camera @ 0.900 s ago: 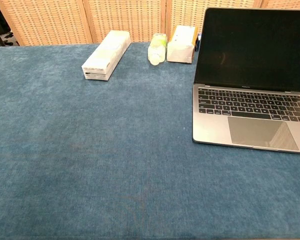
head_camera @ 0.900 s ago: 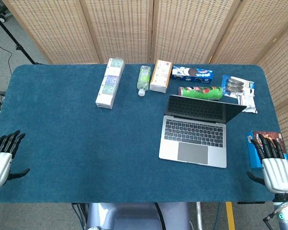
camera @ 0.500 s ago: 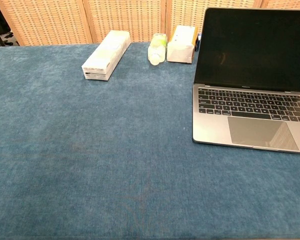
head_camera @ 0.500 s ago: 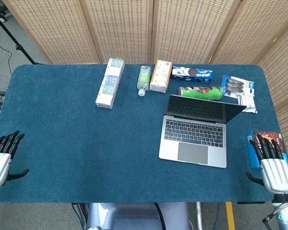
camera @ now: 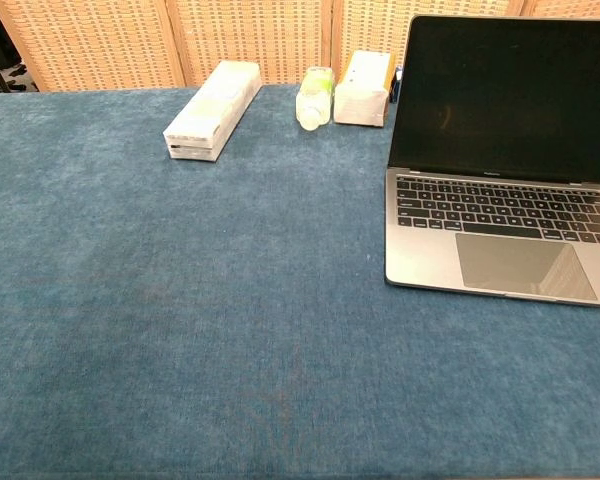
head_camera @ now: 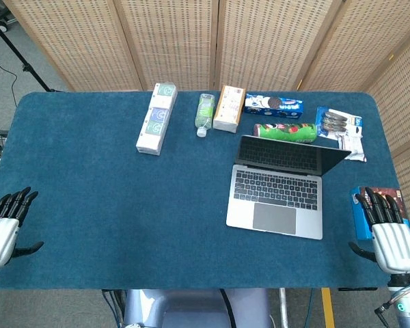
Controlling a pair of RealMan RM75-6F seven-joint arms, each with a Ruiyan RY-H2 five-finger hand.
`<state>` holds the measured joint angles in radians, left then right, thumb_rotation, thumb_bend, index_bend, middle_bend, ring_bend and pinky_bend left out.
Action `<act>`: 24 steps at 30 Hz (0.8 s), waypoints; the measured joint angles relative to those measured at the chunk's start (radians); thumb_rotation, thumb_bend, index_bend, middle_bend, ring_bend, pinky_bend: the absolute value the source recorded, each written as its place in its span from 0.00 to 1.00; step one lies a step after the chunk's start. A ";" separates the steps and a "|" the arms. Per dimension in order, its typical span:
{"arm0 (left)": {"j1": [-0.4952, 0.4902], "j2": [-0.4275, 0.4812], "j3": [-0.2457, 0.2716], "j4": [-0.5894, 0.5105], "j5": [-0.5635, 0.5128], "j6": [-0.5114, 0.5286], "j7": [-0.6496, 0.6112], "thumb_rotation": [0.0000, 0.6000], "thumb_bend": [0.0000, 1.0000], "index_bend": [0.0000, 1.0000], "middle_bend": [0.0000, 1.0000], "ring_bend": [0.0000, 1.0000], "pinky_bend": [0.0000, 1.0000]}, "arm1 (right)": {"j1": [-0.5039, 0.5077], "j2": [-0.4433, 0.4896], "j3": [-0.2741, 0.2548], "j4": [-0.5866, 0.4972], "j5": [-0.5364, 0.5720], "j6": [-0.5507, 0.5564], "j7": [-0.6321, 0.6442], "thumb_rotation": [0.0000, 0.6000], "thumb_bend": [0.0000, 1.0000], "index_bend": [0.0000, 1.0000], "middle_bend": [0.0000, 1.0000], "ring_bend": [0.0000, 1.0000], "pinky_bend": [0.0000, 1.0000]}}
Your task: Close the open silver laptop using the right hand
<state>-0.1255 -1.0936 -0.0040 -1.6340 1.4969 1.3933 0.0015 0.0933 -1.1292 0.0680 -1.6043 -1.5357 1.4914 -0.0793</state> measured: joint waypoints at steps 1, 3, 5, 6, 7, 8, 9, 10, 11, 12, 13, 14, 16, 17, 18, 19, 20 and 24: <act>0.000 0.000 0.000 0.000 -0.001 0.000 0.001 1.00 0.03 0.05 0.00 0.02 0.04 | 0.003 0.002 0.002 0.001 0.002 -0.004 0.000 1.00 0.02 0.00 0.00 0.00 0.00; 0.000 -0.001 -0.001 -0.001 -0.002 0.001 0.002 1.00 0.03 0.05 0.00 0.02 0.04 | 0.010 0.004 0.008 0.004 0.002 -0.007 0.001 1.00 0.02 0.00 0.00 0.00 0.00; 0.000 0.000 -0.002 -0.002 0.000 0.004 0.002 1.00 0.03 0.05 0.00 0.02 0.04 | 0.016 0.006 0.012 0.006 0.001 -0.011 -0.002 1.00 0.02 0.00 0.00 0.00 0.00; 0.001 0.000 -0.001 -0.002 0.001 0.006 0.001 1.00 0.03 0.05 0.00 0.02 0.04 | 0.020 0.007 0.014 0.006 0.001 -0.014 -0.003 1.00 0.02 0.00 0.00 0.00 0.00; 0.001 0.000 -0.001 -0.003 0.002 0.006 0.001 1.00 0.03 0.05 0.00 0.02 0.04 | 0.025 0.010 0.016 0.005 0.001 -0.021 -0.005 1.00 0.02 0.00 0.00 0.00 0.00; 0.002 0.001 -0.001 -0.003 0.002 0.007 0.001 1.00 0.03 0.05 0.00 0.02 0.04 | 0.031 0.012 0.019 0.003 0.001 -0.026 -0.008 1.00 0.02 0.00 0.00 0.00 0.00; 0.002 0.001 0.000 -0.004 0.003 0.007 0.000 1.00 0.03 0.05 0.00 0.02 0.04 | 0.037 0.014 0.023 0.001 0.001 -0.031 -0.012 1.00 0.02 0.00 0.00 0.00 0.00; 0.002 0.002 0.000 -0.004 0.003 0.008 0.000 1.00 0.03 0.05 0.00 0.02 0.04 | 0.048 0.019 0.029 -0.004 0.001 -0.040 -0.018 1.00 0.02 0.00 0.00 0.00 0.00; 0.003 0.002 0.000 -0.005 0.004 0.009 0.000 1.00 0.03 0.05 0.00 0.02 0.04 | 0.057 0.022 0.034 -0.009 0.002 -0.047 -0.024 1.00 0.02 0.00 0.00 0.00 0.00; 0.003 0.002 0.000 -0.005 0.007 0.011 -0.001 1.00 0.04 0.05 0.00 0.02 0.04 | 0.066 0.026 0.040 -0.014 0.002 -0.055 -0.030 1.00 0.02 0.00 0.00 0.00 0.00; 0.003 0.003 0.001 -0.005 0.008 0.012 -0.002 1.00 0.04 0.05 0.00 0.02 0.04 | 0.078 0.031 0.048 -0.022 0.003 -0.066 -0.037 1.00 0.02 0.00 0.00 0.00 0.00; 0.003 0.003 0.001 -0.006 0.009 0.012 -0.002 1.00 0.03 0.05 0.00 0.02 0.04 | 0.088 0.035 0.055 -0.028 0.004 -0.074 -0.043 1.00 0.02 0.00 0.00 0.00 0.00; 0.003 0.004 0.001 -0.006 0.009 0.012 -0.004 1.00 0.04 0.05 0.00 0.02 0.04 | 0.112 0.044 0.070 -0.042 0.009 -0.097 -0.058 1.00 0.02 0.00 0.00 0.00 0.00; 0.003 0.004 0.002 -0.006 0.010 0.012 -0.004 1.00 0.04 0.05 0.00 0.02 0.04 | 0.123 0.047 0.077 -0.049 0.012 -0.108 -0.064 1.00 0.02 0.00 0.00 0.00 0.00; 0.003 0.004 0.002 -0.006 0.011 0.012 -0.005 1.00 0.04 0.05 0.00 0.02 0.04 | 0.134 0.051 0.084 -0.055 0.016 -0.119 -0.069 1.00 0.02 0.00 0.00 0.00 0.00; 0.003 0.004 0.002 -0.006 0.011 0.012 -0.005 1.00 0.03 0.05 0.00 0.02 0.04 | 0.148 0.054 0.092 -0.063 0.020 -0.133 -0.075 1.00 0.02 0.00 0.00 0.00 0.00; 0.003 0.004 0.003 -0.006 0.012 0.012 -0.005 1.00 0.03 0.05 0.00 0.02 0.04 | 0.158 0.057 0.098 -0.068 0.023 -0.144 -0.080 1.00 0.02 0.00 0.00 0.00 0.00; 0.002 0.005 0.004 -0.006 0.013 0.009 -0.004 1.00 0.03 0.05 0.00 0.02 0.04 | 0.209 0.064 0.123 -0.090 0.044 -0.203 -0.095 1.00 0.02 0.00 0.00 0.00 0.00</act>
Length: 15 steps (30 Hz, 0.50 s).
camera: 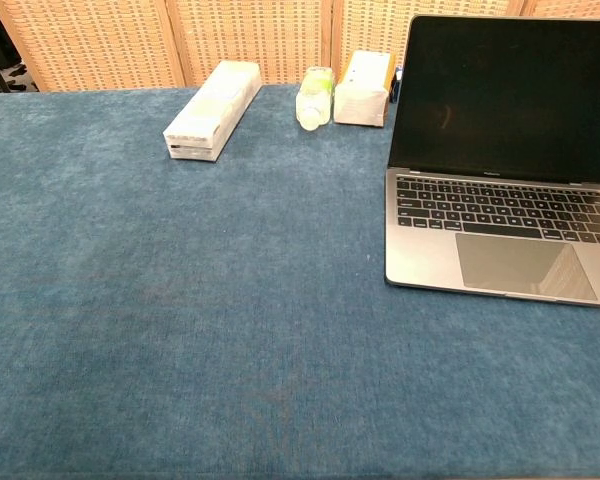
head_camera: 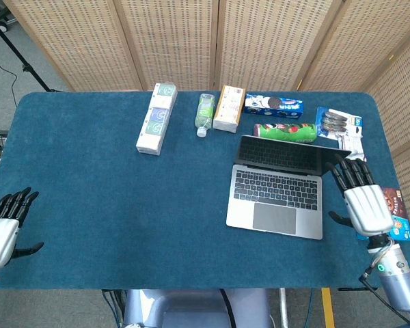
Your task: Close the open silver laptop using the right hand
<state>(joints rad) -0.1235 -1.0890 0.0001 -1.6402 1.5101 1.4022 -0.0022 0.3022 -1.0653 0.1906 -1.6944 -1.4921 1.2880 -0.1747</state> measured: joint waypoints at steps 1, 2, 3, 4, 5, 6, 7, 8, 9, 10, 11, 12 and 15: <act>0.000 0.000 0.000 0.000 -0.001 -0.002 0.001 1.00 0.03 0.05 0.00 0.02 0.04 | 0.020 0.000 0.008 -0.005 0.005 -0.024 -0.005 1.00 0.02 0.00 0.00 0.00 0.00; -0.001 0.000 0.001 0.000 -0.001 -0.003 0.002 1.00 0.04 0.05 0.00 0.02 0.04 | 0.037 0.000 0.014 -0.007 0.011 -0.043 -0.009 1.00 0.02 0.00 0.00 0.00 0.00; -0.001 0.000 0.001 0.000 -0.002 -0.004 0.002 1.00 0.03 0.05 0.00 0.02 0.04 | 0.053 0.000 0.020 -0.009 0.018 -0.061 -0.014 1.00 0.02 0.00 0.00 0.00 0.00; -0.001 0.001 0.001 -0.001 -0.002 -0.005 0.002 1.00 0.03 0.05 0.00 0.02 0.04 | 0.075 -0.003 0.028 -0.011 0.027 -0.085 -0.019 1.00 0.02 0.00 0.00 0.00 0.00; -0.001 0.002 0.001 -0.002 -0.001 -0.004 0.001 1.00 0.03 0.05 0.00 0.02 0.04 | 0.092 -0.007 0.033 -0.008 0.031 -0.104 -0.022 1.00 0.02 0.00 0.00 0.00 0.00; -0.001 0.004 0.002 -0.003 0.001 -0.003 -0.001 1.00 0.03 0.05 0.00 0.02 0.04 | 0.110 -0.014 0.039 -0.004 0.036 -0.125 -0.025 1.00 0.02 0.00 0.00 0.00 0.00; -0.001 0.004 0.002 -0.003 0.002 -0.003 -0.003 1.00 0.03 0.05 0.00 0.02 0.04 | 0.135 -0.024 0.045 0.004 0.047 -0.155 -0.030 1.00 0.02 0.00 0.00 0.00 0.00; -0.001 0.005 0.002 -0.003 0.002 -0.002 -0.004 1.00 0.04 0.05 0.00 0.02 0.04 | 0.154 -0.032 0.050 0.011 0.057 -0.177 -0.035 1.00 0.02 0.00 0.00 0.00 0.00; -0.001 0.005 0.003 -0.004 0.003 -0.002 -0.005 1.00 0.04 0.05 0.00 0.02 0.04 | 0.173 -0.040 0.055 0.018 0.067 -0.197 -0.040 1.00 0.02 0.00 0.00 0.00 0.00; -0.001 0.006 0.003 -0.004 0.003 -0.002 -0.006 1.00 0.04 0.05 0.00 0.02 0.04 | 0.195 -0.052 0.060 0.029 0.079 -0.219 -0.046 1.00 0.02 0.00 0.00 0.00 0.00; -0.001 0.007 0.003 -0.004 0.003 -0.003 -0.006 1.00 0.03 0.05 0.00 0.02 0.04 | 0.208 -0.061 0.063 0.037 0.087 -0.232 -0.050 1.00 0.02 0.01 0.00 0.00 0.00; -0.001 0.007 0.004 -0.004 0.003 -0.004 -0.006 1.00 0.03 0.05 0.00 0.02 0.04 | 0.220 -0.068 0.066 0.045 0.095 -0.243 -0.054 1.00 0.02 0.01 0.00 0.00 0.00; -0.002 0.008 0.006 -0.004 0.004 -0.008 -0.008 1.00 0.03 0.05 0.00 0.02 0.04 | 0.250 -0.086 0.073 0.068 0.118 -0.274 -0.068 1.00 0.02 0.01 0.00 0.00 0.00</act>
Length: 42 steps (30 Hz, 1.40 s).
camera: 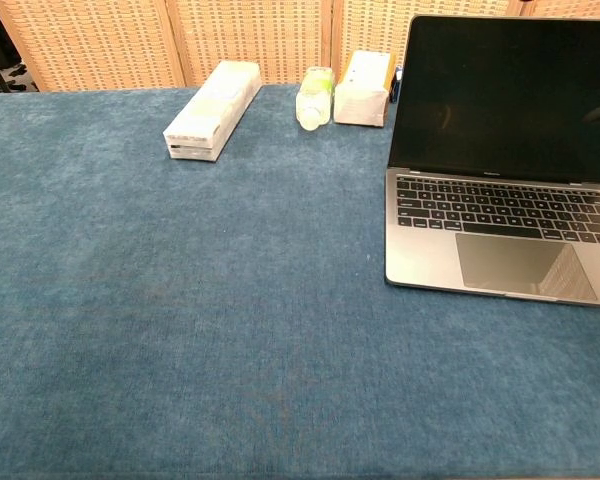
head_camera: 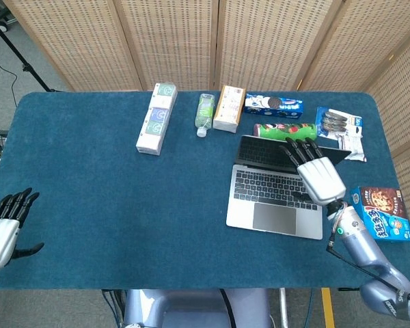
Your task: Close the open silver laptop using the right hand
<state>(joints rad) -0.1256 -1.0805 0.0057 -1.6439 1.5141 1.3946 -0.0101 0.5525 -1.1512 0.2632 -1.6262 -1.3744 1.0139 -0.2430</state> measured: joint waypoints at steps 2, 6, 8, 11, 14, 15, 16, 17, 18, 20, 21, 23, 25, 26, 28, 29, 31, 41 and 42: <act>-0.001 0.000 0.000 0.000 0.000 -0.001 -0.001 1.00 0.03 0.05 0.00 0.02 0.04 | 0.019 -0.010 0.005 0.013 0.014 -0.016 -0.009 1.00 0.02 0.01 0.00 0.00 0.00; -0.003 0.001 0.003 0.000 0.002 -0.008 -0.002 1.00 0.03 0.05 0.00 0.02 0.04 | 0.051 -0.024 0.016 0.035 0.044 -0.041 -0.017 1.00 0.02 0.01 0.00 0.00 0.00; -0.005 0.001 0.004 0.000 0.003 -0.011 -0.001 1.00 0.04 0.05 0.00 0.02 0.04 | 0.069 -0.031 0.023 0.049 0.060 -0.055 -0.018 1.00 0.02 0.01 0.00 0.00 0.00; -0.007 0.000 0.007 -0.001 0.005 -0.017 0.001 1.00 0.04 0.05 0.00 0.02 0.04 | 0.092 -0.039 0.031 0.072 0.078 -0.074 -0.013 1.00 0.02 0.01 0.00 0.00 0.00; -0.011 0.001 0.011 -0.003 0.010 -0.027 0.001 1.00 0.04 0.05 0.00 0.02 0.04 | 0.123 -0.047 0.037 0.106 0.104 -0.106 -0.005 1.00 0.02 0.01 0.00 0.00 0.00; -0.012 0.001 0.013 -0.003 0.011 -0.029 0.000 1.00 0.04 0.05 0.00 0.02 0.04 | 0.130 -0.050 0.038 0.117 0.113 -0.115 -0.002 1.00 0.02 0.01 0.00 0.00 0.00; -0.013 0.001 0.013 -0.003 0.012 -0.030 -0.001 1.00 0.04 0.05 0.00 0.02 0.04 | 0.138 -0.053 0.039 0.131 0.125 -0.124 0.002 1.00 0.02 0.02 0.00 0.00 0.00; -0.014 0.002 0.014 -0.003 0.012 -0.031 -0.002 1.00 0.03 0.05 0.00 0.02 0.04 | 0.142 -0.054 0.038 0.138 0.131 -0.129 0.004 1.00 0.02 0.02 0.00 0.00 0.00; -0.014 0.002 0.015 -0.003 0.013 -0.033 -0.003 1.00 0.03 0.05 0.00 0.02 0.04 | 0.145 -0.055 0.037 0.145 0.136 -0.132 0.006 1.00 0.02 0.03 0.00 0.00 0.00; -0.016 0.003 0.017 -0.004 0.014 -0.037 -0.005 1.00 0.03 0.05 0.00 0.02 0.04 | 0.149 -0.057 0.032 0.154 0.147 -0.137 0.012 1.00 0.02 0.06 0.00 0.01 0.00; -0.017 0.003 0.018 -0.004 0.015 -0.039 -0.007 1.00 0.04 0.05 0.00 0.02 0.04 | 0.151 -0.057 0.030 0.157 0.149 -0.137 0.015 1.00 0.02 0.07 0.02 0.02 0.00; -0.018 0.004 0.019 -0.005 0.017 -0.041 -0.009 1.00 0.04 0.05 0.00 0.02 0.04 | 0.152 -0.058 0.026 0.159 0.147 -0.132 0.018 1.00 0.02 0.11 0.06 0.07 0.00; -0.019 0.005 0.021 -0.007 0.020 -0.041 -0.009 1.00 0.03 0.05 0.00 0.02 0.04 | 0.152 -0.059 0.022 0.160 0.140 -0.119 0.019 1.00 0.02 0.16 0.12 0.14 0.02; -0.019 0.005 0.021 -0.007 0.021 -0.041 -0.010 1.00 0.03 0.05 0.00 0.02 0.04 | 0.152 -0.060 0.020 0.160 0.136 -0.113 0.020 1.00 0.02 0.17 0.14 0.16 0.04; -0.020 0.007 0.023 -0.009 0.022 -0.042 -0.012 1.00 0.03 0.05 0.00 0.02 0.04 | 0.152 -0.060 0.015 0.159 0.128 -0.100 0.024 1.00 0.02 0.21 0.18 0.21 0.07; -0.020 0.007 0.023 -0.009 0.023 -0.042 -0.013 1.00 0.03 0.05 0.00 0.02 0.04 | 0.152 -0.059 0.013 0.158 0.127 -0.098 0.025 1.00 0.02 0.22 0.19 0.23 0.08; -0.020 0.008 0.025 -0.010 0.025 -0.043 -0.015 1.00 0.03 0.05 0.00 0.02 0.05 | 0.152 -0.057 0.010 0.157 0.127 -0.094 0.026 1.00 0.02 0.25 0.22 0.26 0.10; -0.025 0.011 0.031 -0.010 0.035 -0.048 -0.023 1.00 0.03 0.05 0.00 0.03 0.05 | 0.149 -0.046 -0.013 0.133 0.158 -0.093 0.007 1.00 0.02 0.27 0.25 0.28 0.13; -0.025 0.011 0.032 -0.010 0.035 -0.050 -0.023 1.00 0.03 0.05 0.00 0.03 0.05 | 0.148 -0.047 -0.015 0.131 0.159 -0.091 0.004 1.00 0.02 0.27 0.25 0.28 0.13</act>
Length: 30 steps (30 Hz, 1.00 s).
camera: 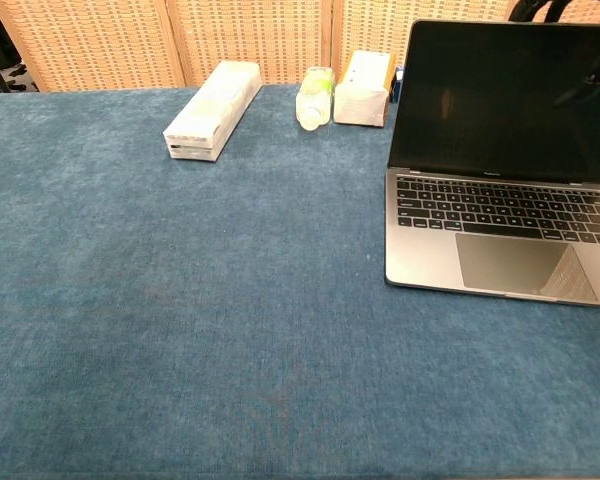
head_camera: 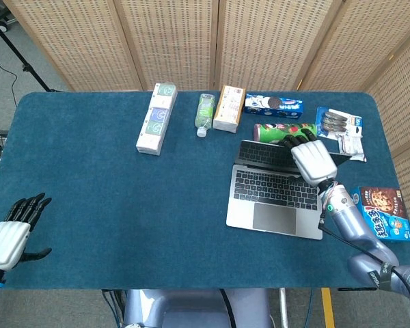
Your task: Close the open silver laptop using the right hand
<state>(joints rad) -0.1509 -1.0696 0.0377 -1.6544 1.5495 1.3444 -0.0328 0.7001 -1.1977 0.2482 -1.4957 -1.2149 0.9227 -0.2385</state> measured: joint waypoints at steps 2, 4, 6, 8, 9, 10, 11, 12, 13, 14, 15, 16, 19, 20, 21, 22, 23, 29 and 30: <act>-0.002 0.000 0.001 0.000 0.001 -0.003 0.000 1.00 0.03 0.05 0.00 0.03 0.05 | -0.003 0.001 -0.006 -0.008 0.007 0.004 -0.008 1.00 0.02 0.27 0.24 0.28 0.13; -0.003 0.000 0.003 -0.001 0.003 -0.007 0.001 1.00 0.03 0.05 0.00 0.03 0.05 | -0.005 0.004 -0.010 -0.019 0.016 0.006 -0.018 1.00 0.02 0.26 0.24 0.28 0.13; -0.005 0.000 0.006 -0.003 0.004 -0.010 0.003 1.00 0.03 0.05 0.00 0.03 0.05 | -0.005 0.008 -0.013 -0.031 0.024 0.006 -0.027 1.00 0.02 0.26 0.24 0.28 0.13; -0.006 0.001 0.007 -0.005 0.005 -0.011 0.004 1.00 0.03 0.05 0.00 0.03 0.05 | -0.006 0.014 -0.016 -0.051 0.034 0.008 -0.042 1.00 0.02 0.26 0.24 0.28 0.13; -0.006 0.002 0.008 -0.006 0.006 -0.012 0.004 1.00 0.03 0.05 0.00 0.03 0.05 | -0.006 0.017 -0.017 -0.060 0.038 0.010 -0.048 1.00 0.02 0.26 0.24 0.28 0.13; -0.006 0.002 0.008 -0.006 0.006 -0.012 0.003 1.00 0.03 0.05 0.00 0.03 0.05 | -0.007 0.020 -0.018 -0.074 0.044 0.013 -0.057 1.00 0.02 0.26 0.24 0.28 0.13; -0.006 0.003 0.008 -0.007 0.006 -0.012 0.002 1.00 0.03 0.05 0.00 0.03 0.05 | -0.007 0.023 -0.019 -0.083 0.049 0.015 -0.065 1.00 0.02 0.26 0.24 0.28 0.13; -0.007 0.004 0.009 -0.007 0.006 -0.013 0.002 1.00 0.03 0.05 0.00 0.03 0.05 | -0.007 0.026 -0.019 -0.093 0.055 0.017 -0.073 1.00 0.02 0.26 0.24 0.28 0.13; -0.007 0.004 0.010 -0.008 0.007 -0.014 0.001 1.00 0.03 0.05 0.00 0.03 0.05 | -0.007 0.030 -0.020 -0.105 0.063 0.021 -0.082 1.00 0.02 0.26 0.24 0.28 0.13; -0.007 0.005 0.010 -0.008 0.008 -0.014 0.001 1.00 0.03 0.05 0.00 0.03 0.05 | -0.007 0.033 -0.020 -0.113 0.069 0.023 -0.088 1.00 0.02 0.26 0.24 0.28 0.13; -0.008 0.005 0.011 -0.008 0.008 -0.015 0.001 1.00 0.03 0.05 0.00 0.03 0.05 | -0.007 0.035 -0.021 -0.119 0.075 0.025 -0.094 1.00 0.02 0.26 0.24 0.28 0.13; -0.008 0.005 0.012 -0.008 0.009 -0.016 0.001 1.00 0.03 0.05 0.00 0.03 0.05 | -0.007 0.038 -0.021 -0.126 0.082 0.027 -0.102 1.00 0.02 0.26 0.23 0.28 0.13; -0.009 0.007 0.013 -0.010 0.010 -0.017 0.000 1.00 0.04 0.05 0.00 0.03 0.05 | -0.005 0.050 -0.022 -0.149 0.103 0.029 -0.125 1.00 0.02 0.25 0.23 0.28 0.13; -0.009 0.008 0.013 -0.010 0.009 -0.018 -0.001 1.00 0.04 0.05 0.00 0.03 0.05 | -0.004 0.053 -0.022 -0.158 0.110 0.029 -0.132 1.00 0.02 0.25 0.23 0.28 0.13; -0.009 0.008 0.013 -0.010 0.009 -0.018 -0.002 1.00 0.03 0.05 0.00 0.03 0.05 | -0.003 0.057 -0.023 -0.167 0.118 0.031 -0.138 1.00 0.02 0.25 0.23 0.28 0.13; -0.009 0.009 0.014 -0.011 0.008 -0.019 -0.003 1.00 0.03 0.05 0.00 0.03 0.05 | -0.002 0.062 -0.023 -0.177 0.127 0.033 -0.147 1.00 0.02 0.25 0.23 0.28 0.13; -0.010 0.009 0.014 -0.011 0.008 -0.019 -0.003 1.00 0.03 0.05 0.00 0.03 0.05 | -0.002 0.065 -0.024 -0.185 0.131 0.035 -0.153 1.00 0.02 0.25 0.23 0.28 0.13; -0.014 0.010 0.019 -0.015 0.012 -0.030 0.000 1.00 0.03 0.05 0.00 0.03 0.05 | -0.002 0.078 -0.037 -0.236 0.164 0.049 -0.198 1.00 0.02 0.25 0.23 0.28 0.13; -0.015 0.011 0.020 -0.016 0.013 -0.030 0.000 1.00 0.03 0.05 0.00 0.03 0.05 | -0.002 0.080 -0.038 -0.243 0.168 0.052 -0.204 1.00 0.02 0.25 0.23 0.28 0.13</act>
<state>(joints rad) -0.1655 -1.0584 0.0580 -1.6706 1.5625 1.3142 -0.0331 0.6982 -1.1176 0.2099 -1.7391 -1.0468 0.9744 -0.4428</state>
